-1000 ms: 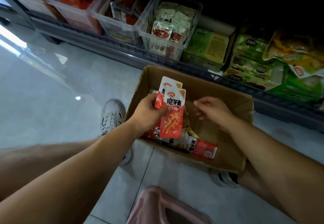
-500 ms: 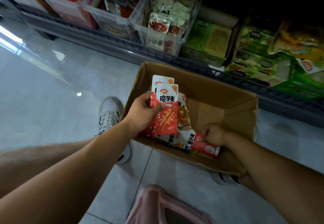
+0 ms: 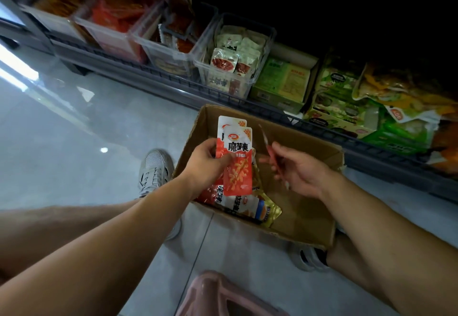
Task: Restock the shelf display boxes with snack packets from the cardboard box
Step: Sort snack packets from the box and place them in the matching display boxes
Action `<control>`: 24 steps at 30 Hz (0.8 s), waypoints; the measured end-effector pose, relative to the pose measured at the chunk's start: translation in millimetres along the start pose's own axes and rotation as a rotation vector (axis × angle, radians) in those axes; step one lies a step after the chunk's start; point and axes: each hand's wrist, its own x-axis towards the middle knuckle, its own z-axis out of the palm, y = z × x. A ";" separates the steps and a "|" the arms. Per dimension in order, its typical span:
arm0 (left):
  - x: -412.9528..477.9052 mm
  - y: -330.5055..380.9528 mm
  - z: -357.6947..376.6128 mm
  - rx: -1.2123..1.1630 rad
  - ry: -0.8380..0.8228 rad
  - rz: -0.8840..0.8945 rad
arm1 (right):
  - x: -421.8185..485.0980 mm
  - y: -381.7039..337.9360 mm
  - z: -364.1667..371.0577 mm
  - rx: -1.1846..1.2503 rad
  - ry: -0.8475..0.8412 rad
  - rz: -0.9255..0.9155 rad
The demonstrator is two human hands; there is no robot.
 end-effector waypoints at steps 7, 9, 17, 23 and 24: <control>-8.0 3.3 0.1 -0.048 -0.017 0.009 | 2.0 7.0 22.3 -0.183 0.162 -0.157; -8.1 2.7 1.6 -0.115 -0.040 -0.002 | 4.7 9.1 31.3 -0.259 0.259 -0.225; -13.2 13.3 2.1 -0.218 -0.112 0.019 | 6.3 7.4 50.3 -0.487 0.428 -0.223; -16.0 39.5 2.7 -0.145 -0.143 0.129 | 3.0 -6.6 65.5 -0.311 0.312 -0.253; -14.5 46.5 1.3 -0.124 -0.133 0.146 | 0.0 -13.5 69.2 -0.281 0.282 -0.270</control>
